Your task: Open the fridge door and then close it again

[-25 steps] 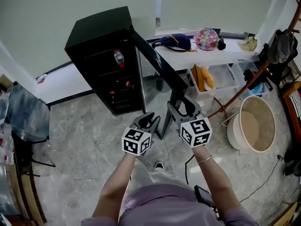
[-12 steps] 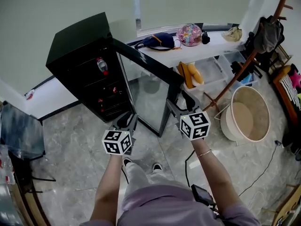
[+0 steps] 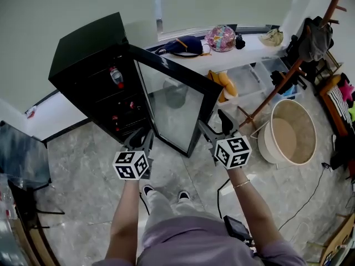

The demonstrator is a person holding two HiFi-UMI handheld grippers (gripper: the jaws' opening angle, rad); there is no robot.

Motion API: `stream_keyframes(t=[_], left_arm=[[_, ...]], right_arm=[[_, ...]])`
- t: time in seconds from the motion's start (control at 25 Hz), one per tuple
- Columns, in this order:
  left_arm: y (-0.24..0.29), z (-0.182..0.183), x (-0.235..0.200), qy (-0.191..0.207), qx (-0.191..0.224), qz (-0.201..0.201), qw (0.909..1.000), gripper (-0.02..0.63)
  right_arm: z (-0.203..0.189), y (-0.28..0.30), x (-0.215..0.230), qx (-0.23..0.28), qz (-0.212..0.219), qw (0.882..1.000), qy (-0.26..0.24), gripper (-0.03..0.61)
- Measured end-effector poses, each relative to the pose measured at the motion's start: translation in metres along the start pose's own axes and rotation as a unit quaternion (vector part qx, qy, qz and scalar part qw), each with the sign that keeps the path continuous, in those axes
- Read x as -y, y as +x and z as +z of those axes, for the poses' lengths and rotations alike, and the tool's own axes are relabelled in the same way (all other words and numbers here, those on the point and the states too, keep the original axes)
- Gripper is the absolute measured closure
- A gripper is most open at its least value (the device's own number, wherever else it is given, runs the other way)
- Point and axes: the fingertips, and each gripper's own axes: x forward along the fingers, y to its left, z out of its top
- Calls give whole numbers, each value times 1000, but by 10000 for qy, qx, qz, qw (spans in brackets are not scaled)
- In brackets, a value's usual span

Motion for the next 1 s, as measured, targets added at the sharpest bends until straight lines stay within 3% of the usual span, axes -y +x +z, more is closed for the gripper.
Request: stream_keyframes(t=[0.28, 0.52, 0.84, 1.0], left_arm=[[-4, 1, -5, -7, 7, 96, 10000, 511], [-10, -1, -1, 129, -25, 150, 9998, 511], [-35, 11, -3, 356, 292, 403, 9981, 506], [-51, 7, -15, 305, 334, 630, 9970, 491]], right_arm=[[-14, -7, 2, -120, -56, 9999, 71, 216], [-4, -3, 6, -4, -1, 10000, 44, 216], [19, 28, 5, 80, 690, 9975, -126, 216], [19, 32, -2, 37, 925, 9953, -276, 250]])
